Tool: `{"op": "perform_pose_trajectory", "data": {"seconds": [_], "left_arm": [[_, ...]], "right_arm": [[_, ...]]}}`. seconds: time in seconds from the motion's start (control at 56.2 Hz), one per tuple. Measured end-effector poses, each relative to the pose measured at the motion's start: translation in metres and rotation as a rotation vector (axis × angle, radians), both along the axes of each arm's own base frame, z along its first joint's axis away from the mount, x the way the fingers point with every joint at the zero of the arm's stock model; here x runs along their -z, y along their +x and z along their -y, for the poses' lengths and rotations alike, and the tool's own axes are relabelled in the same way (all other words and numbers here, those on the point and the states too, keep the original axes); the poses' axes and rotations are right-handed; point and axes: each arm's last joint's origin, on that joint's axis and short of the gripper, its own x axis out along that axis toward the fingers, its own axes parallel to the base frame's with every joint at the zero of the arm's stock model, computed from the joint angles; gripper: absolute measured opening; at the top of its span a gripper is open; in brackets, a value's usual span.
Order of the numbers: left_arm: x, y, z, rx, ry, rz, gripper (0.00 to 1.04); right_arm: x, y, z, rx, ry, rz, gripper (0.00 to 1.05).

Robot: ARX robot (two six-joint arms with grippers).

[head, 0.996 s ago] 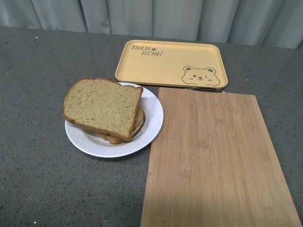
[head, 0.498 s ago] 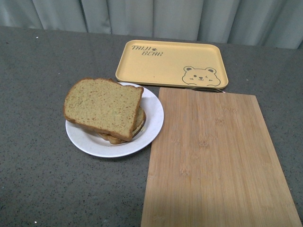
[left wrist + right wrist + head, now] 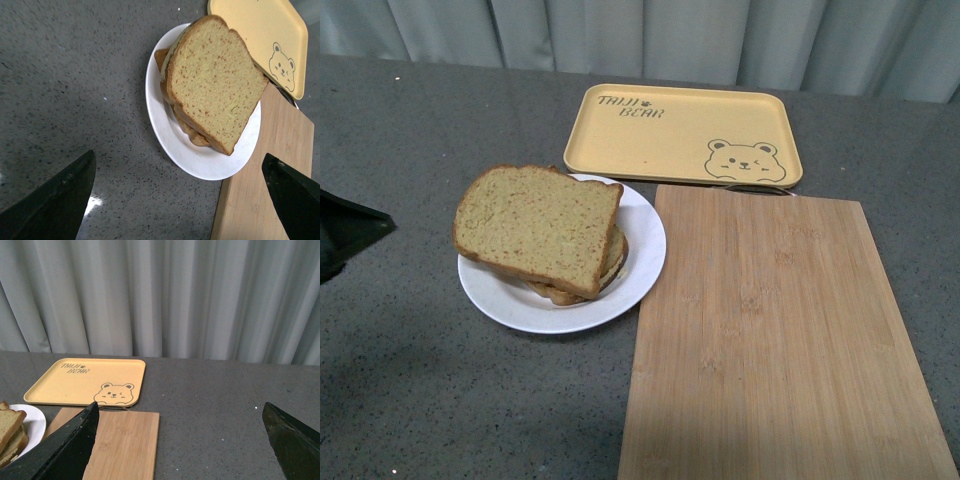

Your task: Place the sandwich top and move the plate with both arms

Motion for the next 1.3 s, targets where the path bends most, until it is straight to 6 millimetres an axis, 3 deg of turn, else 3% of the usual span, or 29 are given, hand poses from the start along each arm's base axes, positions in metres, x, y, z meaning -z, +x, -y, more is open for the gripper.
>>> {"op": "perform_pose_trajectory", "data": {"seconds": [0.249, 0.391, 0.729, 1.174, 1.298], "left_arm": [[0.030, 0.031, 0.017, 0.030, -0.049, -0.049, 0.98], [0.047, 0.035, 0.020, 0.057, -0.016, -0.107, 0.98], [0.066, 0.049, 0.031, 0.118, 0.022, -0.160, 0.98], [0.081, 0.071, 0.033, 0.075, -0.103, -0.226, 0.27], [0.079, 0.072, 0.029, 0.053, -0.166, -0.233, 0.12]], "right_arm": [[0.000, 0.000, 0.000, 0.000, 0.000, 0.000, 0.95], [0.000, 0.000, 0.000, 0.000, 0.000, 0.000, 0.95], [0.000, 0.000, 0.000, 0.000, 0.000, 0.000, 0.95], [0.000, 0.000, 0.000, 0.000, 0.000, 0.000, 0.95], [0.000, 0.000, 0.000, 0.000, 0.000, 0.000, 0.95]]}}
